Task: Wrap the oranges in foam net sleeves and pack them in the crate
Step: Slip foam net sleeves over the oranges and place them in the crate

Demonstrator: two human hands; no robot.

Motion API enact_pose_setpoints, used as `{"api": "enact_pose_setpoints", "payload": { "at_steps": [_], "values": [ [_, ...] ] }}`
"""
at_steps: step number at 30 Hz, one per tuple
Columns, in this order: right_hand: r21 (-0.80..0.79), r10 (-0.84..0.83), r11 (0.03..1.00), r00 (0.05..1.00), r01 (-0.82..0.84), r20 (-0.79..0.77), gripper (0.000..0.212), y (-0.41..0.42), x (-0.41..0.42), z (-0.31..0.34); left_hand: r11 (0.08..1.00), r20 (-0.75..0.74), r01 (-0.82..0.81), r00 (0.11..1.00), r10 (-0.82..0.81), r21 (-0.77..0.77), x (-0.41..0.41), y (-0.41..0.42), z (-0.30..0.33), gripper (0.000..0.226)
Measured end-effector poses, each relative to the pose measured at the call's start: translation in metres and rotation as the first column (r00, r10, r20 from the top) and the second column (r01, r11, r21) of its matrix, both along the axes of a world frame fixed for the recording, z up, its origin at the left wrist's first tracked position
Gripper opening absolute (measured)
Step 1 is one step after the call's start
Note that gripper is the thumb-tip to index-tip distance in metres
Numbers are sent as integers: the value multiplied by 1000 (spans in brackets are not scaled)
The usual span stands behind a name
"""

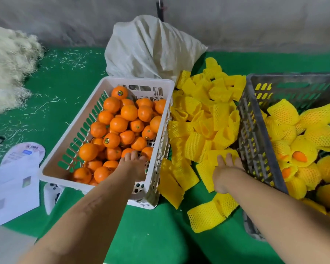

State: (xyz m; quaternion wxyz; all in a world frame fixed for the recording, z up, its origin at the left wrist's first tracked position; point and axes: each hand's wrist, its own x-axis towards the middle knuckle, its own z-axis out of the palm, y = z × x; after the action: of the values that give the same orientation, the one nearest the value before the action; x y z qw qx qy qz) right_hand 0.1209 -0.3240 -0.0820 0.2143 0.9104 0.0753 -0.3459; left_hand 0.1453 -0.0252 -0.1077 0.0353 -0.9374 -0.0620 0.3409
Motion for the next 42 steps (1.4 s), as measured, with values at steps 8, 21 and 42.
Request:
{"api": "enact_pose_setpoints", "payload": {
  "at_steps": [8, 21, 42],
  "values": [
    [556, -225, 824, 964, 108, 145, 52, 20, 22, 25, 994, 121, -43, 992, 31, 101, 18, 20, -26, 105],
    [949, -402, 303, 915, 89, 42, 22, 18, 36, 49, 967, 130, -185, 978, 163, 176, 24, 23, -32, 75],
    [760, -612, -634, 509, 144, -606, 24, 44, -59, 67, -400, -479, -374, 855, 201, -837, -72, -66, 84, 102]
  ]
}}
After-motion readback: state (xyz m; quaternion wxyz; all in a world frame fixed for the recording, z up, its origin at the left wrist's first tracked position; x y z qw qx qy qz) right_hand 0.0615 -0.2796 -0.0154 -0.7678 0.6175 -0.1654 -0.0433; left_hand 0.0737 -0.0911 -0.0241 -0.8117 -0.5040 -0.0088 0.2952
